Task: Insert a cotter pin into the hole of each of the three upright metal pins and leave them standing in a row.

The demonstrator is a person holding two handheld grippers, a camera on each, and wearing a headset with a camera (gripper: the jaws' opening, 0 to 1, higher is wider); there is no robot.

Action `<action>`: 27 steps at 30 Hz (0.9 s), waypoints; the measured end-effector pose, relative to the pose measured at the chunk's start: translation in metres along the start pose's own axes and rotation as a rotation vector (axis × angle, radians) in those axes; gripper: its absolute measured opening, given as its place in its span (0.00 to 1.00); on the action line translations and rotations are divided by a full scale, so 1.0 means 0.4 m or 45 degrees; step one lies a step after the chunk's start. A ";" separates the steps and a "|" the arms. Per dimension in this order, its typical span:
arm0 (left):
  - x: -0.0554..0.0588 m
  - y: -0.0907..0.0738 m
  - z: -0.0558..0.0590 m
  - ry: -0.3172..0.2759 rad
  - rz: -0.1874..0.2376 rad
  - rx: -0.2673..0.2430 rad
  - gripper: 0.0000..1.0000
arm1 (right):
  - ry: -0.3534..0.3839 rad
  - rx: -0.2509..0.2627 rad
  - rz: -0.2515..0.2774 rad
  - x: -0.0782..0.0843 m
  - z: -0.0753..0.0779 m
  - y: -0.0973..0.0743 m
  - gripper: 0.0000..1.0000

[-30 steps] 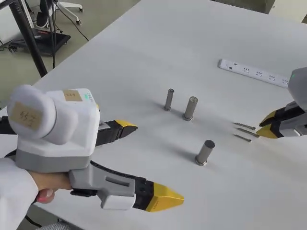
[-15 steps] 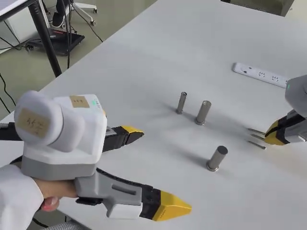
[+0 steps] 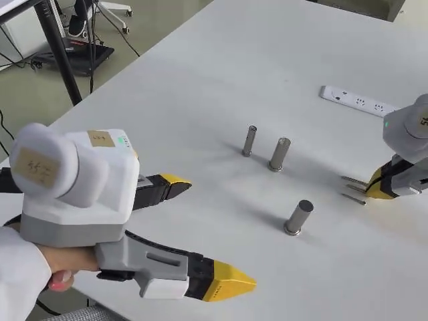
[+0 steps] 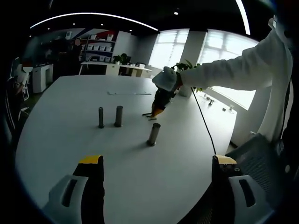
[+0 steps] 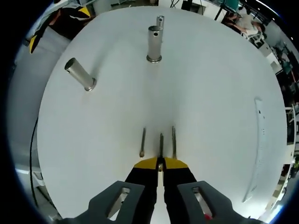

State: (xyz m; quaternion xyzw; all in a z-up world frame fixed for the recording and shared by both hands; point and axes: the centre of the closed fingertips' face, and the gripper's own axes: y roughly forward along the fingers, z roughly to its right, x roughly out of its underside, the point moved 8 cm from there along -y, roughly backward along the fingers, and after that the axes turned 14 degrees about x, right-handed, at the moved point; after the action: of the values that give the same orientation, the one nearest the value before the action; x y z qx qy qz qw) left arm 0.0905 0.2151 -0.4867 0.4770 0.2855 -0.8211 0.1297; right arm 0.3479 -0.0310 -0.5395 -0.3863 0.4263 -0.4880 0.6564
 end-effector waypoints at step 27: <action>-0.005 0.024 0.015 -0.004 0.002 0.030 0.98 | -0.075 0.244 0.154 -0.019 -0.038 -0.102 0.00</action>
State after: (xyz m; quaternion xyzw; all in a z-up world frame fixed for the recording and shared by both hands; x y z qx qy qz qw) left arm 0.0920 0.2037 -0.4860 0.4775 0.2751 -0.8250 0.1250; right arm 0.3198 -0.0343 -0.5056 -0.3093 0.3808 -0.4745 0.7308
